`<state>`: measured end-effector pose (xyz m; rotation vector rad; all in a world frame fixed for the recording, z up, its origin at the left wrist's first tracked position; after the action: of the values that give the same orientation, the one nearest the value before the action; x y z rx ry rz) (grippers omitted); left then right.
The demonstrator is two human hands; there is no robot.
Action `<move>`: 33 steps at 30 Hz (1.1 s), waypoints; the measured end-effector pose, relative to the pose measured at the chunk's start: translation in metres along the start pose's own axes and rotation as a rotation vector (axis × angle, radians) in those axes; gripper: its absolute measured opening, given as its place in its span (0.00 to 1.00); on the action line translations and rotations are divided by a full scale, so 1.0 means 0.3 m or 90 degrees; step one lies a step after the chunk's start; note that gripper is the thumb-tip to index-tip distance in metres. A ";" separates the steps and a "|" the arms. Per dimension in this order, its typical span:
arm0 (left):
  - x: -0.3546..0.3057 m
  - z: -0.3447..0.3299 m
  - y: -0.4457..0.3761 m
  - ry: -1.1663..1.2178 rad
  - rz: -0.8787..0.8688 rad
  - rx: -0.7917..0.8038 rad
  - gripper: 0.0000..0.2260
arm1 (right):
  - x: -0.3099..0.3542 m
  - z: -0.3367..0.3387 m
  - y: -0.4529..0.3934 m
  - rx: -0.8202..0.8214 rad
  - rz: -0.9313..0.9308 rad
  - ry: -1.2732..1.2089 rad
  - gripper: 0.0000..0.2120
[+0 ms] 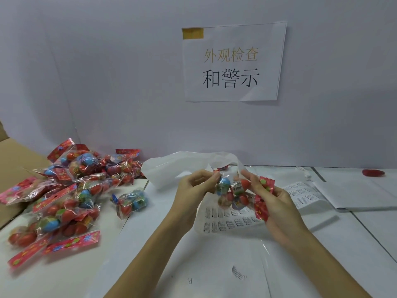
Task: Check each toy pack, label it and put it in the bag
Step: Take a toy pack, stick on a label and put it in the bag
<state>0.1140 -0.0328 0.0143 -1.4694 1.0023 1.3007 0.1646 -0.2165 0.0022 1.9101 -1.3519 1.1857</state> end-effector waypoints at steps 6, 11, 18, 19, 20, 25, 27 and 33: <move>0.013 0.068 -0.003 -0.018 -0.008 -0.131 0.11 | -0.033 0.000 -0.008 0.052 -0.038 0.013 0.22; 0.006 0.035 -0.023 -0.031 0.003 -0.025 0.19 | -0.027 0.034 -0.017 -0.024 -0.031 -0.016 0.13; 0.027 0.019 -0.007 -0.065 0.037 -0.005 0.12 | -0.022 0.002 0.001 0.008 -0.005 0.122 0.13; 0.028 0.023 -0.008 -0.050 0.041 -0.013 0.12 | -0.026 0.004 -0.001 0.011 -0.010 0.115 0.12; 0.026 0.023 -0.008 -0.038 0.039 -0.018 0.11 | -0.029 0.009 -0.003 0.010 -0.013 0.108 0.10; 0.013 0.047 -0.004 -0.036 -0.006 -0.083 0.08 | -0.037 -0.015 0.003 0.055 -0.028 0.103 0.14; 0.010 0.061 -0.007 -0.024 -0.003 -0.101 0.13 | -0.045 -0.023 0.007 0.072 -0.051 0.104 0.19; 0.008 0.052 -0.017 0.000 0.047 -0.051 0.20 | -0.024 -0.012 0.005 0.037 -0.015 0.163 0.20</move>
<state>0.1151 -0.0165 0.0121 -1.5050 1.0233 1.4089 0.1611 -0.2108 -0.0025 1.7363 -1.1669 1.4168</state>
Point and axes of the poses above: each hand's wrist, its own y-axis away from the middle knuckle, its own z-axis out of the back of the hand, x = y × z, the point moved 8 cm from there along -y, towards the middle knuckle, and after that the axes turned 6 degrees about -y, right-handed, at the moved point
